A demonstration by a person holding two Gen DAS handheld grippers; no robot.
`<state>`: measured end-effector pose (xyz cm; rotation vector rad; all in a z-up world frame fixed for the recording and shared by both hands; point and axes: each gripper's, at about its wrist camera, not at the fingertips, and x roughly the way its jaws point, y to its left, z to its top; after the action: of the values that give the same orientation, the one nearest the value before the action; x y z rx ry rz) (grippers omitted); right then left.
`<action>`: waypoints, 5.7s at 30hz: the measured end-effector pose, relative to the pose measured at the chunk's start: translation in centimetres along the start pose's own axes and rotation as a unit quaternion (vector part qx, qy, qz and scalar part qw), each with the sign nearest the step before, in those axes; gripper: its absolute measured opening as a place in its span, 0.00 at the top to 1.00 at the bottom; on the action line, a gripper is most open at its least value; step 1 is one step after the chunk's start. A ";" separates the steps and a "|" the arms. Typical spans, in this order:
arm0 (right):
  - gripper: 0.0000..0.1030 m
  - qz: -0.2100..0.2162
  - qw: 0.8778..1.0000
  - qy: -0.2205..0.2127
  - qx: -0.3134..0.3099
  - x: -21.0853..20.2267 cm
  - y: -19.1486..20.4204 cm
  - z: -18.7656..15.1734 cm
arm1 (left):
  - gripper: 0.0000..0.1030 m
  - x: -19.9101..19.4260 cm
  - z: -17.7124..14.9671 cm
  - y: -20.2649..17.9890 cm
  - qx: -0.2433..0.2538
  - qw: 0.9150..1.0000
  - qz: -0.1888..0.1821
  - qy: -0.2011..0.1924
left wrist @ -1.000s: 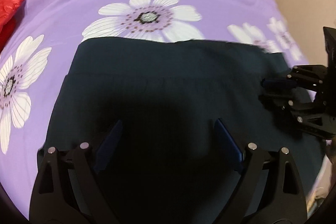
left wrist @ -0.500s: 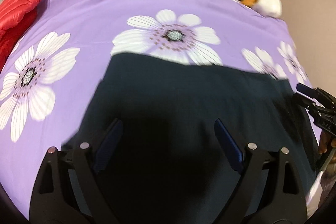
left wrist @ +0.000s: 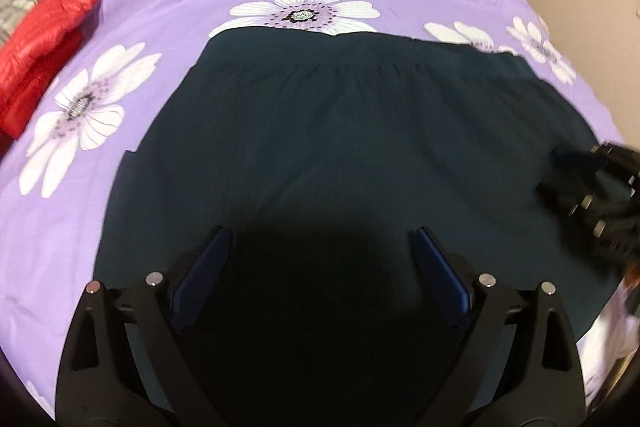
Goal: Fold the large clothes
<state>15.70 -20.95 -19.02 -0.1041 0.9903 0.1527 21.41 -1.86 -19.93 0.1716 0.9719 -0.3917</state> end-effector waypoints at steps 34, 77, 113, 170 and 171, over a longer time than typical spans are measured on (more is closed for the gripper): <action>0.39 -0.105 0.978 -0.093 0.157 -11.0 -5.7 -9.5 | 0.03 -6.5 -4.7 -0.3 -0.024 0.999 0.006 -0.043; 0.37 -0.129 0.961 -0.134 0.203 -12.2 -5.1 -14.2 | 0.02 -6.3 -7.6 0.3 -0.063 0.997 0.033 -0.039; 0.01 -0.062 0.979 -0.034 0.190 -15.2 2.2 -11.8 | 0.02 -13.7 -7.0 -2.8 -0.051 0.998 0.039 0.010; 0.01 -0.073 0.980 -0.008 0.186 -23.0 6.4 -8.6 | 0.02 -23.8 -5.9 -6.1 -0.031 0.997 0.071 -0.006; 0.01 -0.072 0.980 -0.008 0.187 -23.0 6.4 -8.6 | 0.02 -23.8 -5.9 -6.1 -0.031 0.997 0.071 -0.005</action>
<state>-4.88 -17.90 -4.56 0.1691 0.9767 -0.1661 2.56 0.26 -3.30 0.1818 0.9534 -0.2312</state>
